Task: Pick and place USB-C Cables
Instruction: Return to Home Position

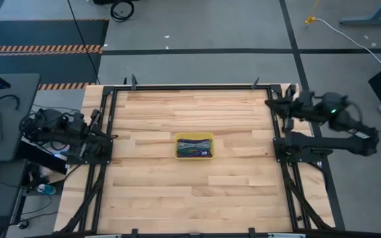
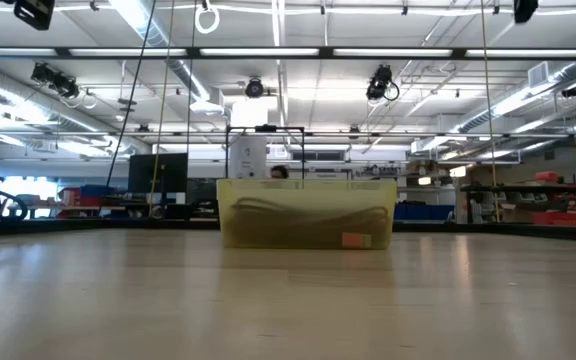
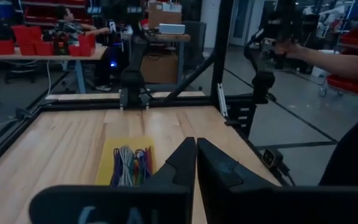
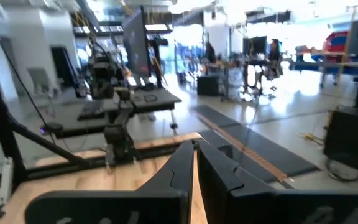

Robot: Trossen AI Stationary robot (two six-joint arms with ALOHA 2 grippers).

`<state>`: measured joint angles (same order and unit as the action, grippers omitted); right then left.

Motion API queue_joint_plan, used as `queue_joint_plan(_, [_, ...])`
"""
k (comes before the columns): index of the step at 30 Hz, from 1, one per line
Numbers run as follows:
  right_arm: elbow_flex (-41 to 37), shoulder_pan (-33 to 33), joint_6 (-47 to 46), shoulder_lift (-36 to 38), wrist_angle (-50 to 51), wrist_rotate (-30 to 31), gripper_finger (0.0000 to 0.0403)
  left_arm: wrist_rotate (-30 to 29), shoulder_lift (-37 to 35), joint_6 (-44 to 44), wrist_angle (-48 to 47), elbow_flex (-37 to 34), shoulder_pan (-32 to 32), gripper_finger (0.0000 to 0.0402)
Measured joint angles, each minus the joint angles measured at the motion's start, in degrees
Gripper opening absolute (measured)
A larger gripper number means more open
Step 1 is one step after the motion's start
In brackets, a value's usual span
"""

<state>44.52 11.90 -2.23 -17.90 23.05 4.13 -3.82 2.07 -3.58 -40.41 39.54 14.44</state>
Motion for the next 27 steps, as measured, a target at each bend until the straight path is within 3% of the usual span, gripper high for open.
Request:
queue_joint_plan(5, [-13.15, 0.00, -4.92, 7.18, -8.23, -1.06, 0.0027, -0.52, 0.02, 1.27, 1.69, -3.43, 0.00, 0.0020])
queue_joint_plan(10, [-19.72, 0.00, -8.29, 13.44, -9.85, -0.74, 0.0028, -1.04, 0.01, 1.27, 3.62, -4.90, 0.00, 0.0019])
queue_joint_plan(15, [-22.72, -0.02, -7.23, 17.72, -11.59, 0.65, 0.0028, -1.67, -0.27, 1.14, 4.54, -5.39, 0.01, 0.0020])
queue_joint_plan(20, [-22.84, -0.02, -8.12, 16.78, -11.65, 0.33, 0.0025, -2.73, -0.29, 0.60, 9.18, -5.51, 0.00, 0.0019])
queue_joint_plan(27, [-22.85, -0.02, -7.84, 16.82, -12.19, -0.50, 0.0026, -1.92, -0.46, -0.46, 26.26, -16.43, 0.02, 0.0019])
